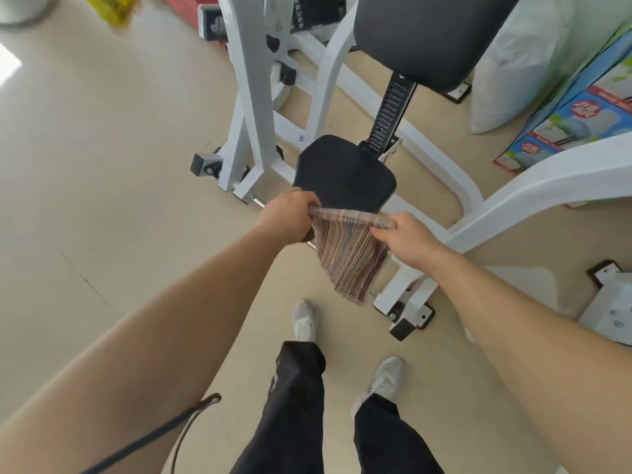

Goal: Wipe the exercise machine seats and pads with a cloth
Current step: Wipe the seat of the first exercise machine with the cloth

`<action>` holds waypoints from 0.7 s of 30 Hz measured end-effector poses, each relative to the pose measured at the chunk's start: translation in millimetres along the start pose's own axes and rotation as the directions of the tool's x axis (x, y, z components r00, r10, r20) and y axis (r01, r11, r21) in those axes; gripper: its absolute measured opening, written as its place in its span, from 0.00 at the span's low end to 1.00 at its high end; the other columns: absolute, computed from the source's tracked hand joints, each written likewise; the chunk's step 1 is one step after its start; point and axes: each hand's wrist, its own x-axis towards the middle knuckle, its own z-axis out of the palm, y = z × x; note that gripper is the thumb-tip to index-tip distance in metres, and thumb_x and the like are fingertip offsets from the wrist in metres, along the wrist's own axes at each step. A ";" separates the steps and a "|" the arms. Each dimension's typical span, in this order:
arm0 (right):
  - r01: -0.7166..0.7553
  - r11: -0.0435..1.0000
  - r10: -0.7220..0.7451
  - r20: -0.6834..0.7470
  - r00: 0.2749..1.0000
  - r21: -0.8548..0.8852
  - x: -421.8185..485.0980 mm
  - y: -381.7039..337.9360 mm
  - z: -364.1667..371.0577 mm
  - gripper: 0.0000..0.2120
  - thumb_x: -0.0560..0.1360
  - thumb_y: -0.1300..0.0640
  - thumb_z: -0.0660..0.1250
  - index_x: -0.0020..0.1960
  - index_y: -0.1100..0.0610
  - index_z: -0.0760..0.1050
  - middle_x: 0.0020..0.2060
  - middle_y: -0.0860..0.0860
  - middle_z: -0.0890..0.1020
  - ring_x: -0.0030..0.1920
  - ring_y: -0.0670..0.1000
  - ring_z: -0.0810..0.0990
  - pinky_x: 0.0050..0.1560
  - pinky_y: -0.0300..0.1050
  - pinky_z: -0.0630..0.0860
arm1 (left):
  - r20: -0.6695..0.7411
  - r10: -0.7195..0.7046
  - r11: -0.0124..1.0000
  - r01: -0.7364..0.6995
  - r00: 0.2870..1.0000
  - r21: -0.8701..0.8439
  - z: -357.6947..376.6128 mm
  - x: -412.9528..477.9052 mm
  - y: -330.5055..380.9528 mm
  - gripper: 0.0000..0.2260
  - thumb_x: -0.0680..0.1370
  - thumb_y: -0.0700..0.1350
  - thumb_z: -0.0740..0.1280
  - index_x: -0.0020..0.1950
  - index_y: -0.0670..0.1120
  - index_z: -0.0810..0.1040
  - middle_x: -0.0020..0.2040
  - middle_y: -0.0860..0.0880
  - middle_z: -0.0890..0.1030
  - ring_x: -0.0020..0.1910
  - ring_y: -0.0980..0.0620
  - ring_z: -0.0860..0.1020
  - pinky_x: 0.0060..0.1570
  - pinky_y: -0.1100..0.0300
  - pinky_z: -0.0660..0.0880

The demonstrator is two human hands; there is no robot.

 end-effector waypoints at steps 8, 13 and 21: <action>0.067 0.992 -0.099 -0.331 0.939 -0.106 100.8 -62.8 -41.9 0.12 0.84 0.52 0.59 0.61 0.53 0.79 0.53 0.52 0.83 0.53 0.54 0.79 0.45 0.44 0.74 | -0.179 0.116 0.991 -0.126 0.977 -0.045 -62.1 136.5 -3.6 0.15 0.79 0.39 0.61 0.61 0.53 0.79 0.57 0.49 0.77 0.55 0.45 0.77 0.54 0.47 0.78; 0.077 0.983 -0.155 -0.525 0.837 -0.167 184.8 -85.5 -55.6 0.16 0.83 0.53 0.60 0.69 0.52 0.76 0.60 0.53 0.81 0.60 0.57 0.79 0.59 0.51 0.75 | -0.269 0.305 0.951 -0.278 0.913 0.136 -89.2 218.7 -18.8 0.15 0.81 0.40 0.63 0.66 0.51 0.79 0.59 0.47 0.78 0.56 0.44 0.77 0.50 0.46 0.79; 0.013 0.878 -0.205 -0.352 0.913 -0.478 296.7 -27.1 4.4 0.23 0.82 0.59 0.57 0.76 0.47 0.68 0.71 0.53 0.75 0.66 0.62 0.74 0.60 0.55 0.76 | 0.016 0.341 0.899 -0.331 0.940 0.287 7.7 296.0 -105.7 0.21 0.80 0.40 0.61 0.71 0.54 0.74 0.69 0.47 0.74 0.64 0.40 0.72 0.54 0.43 0.77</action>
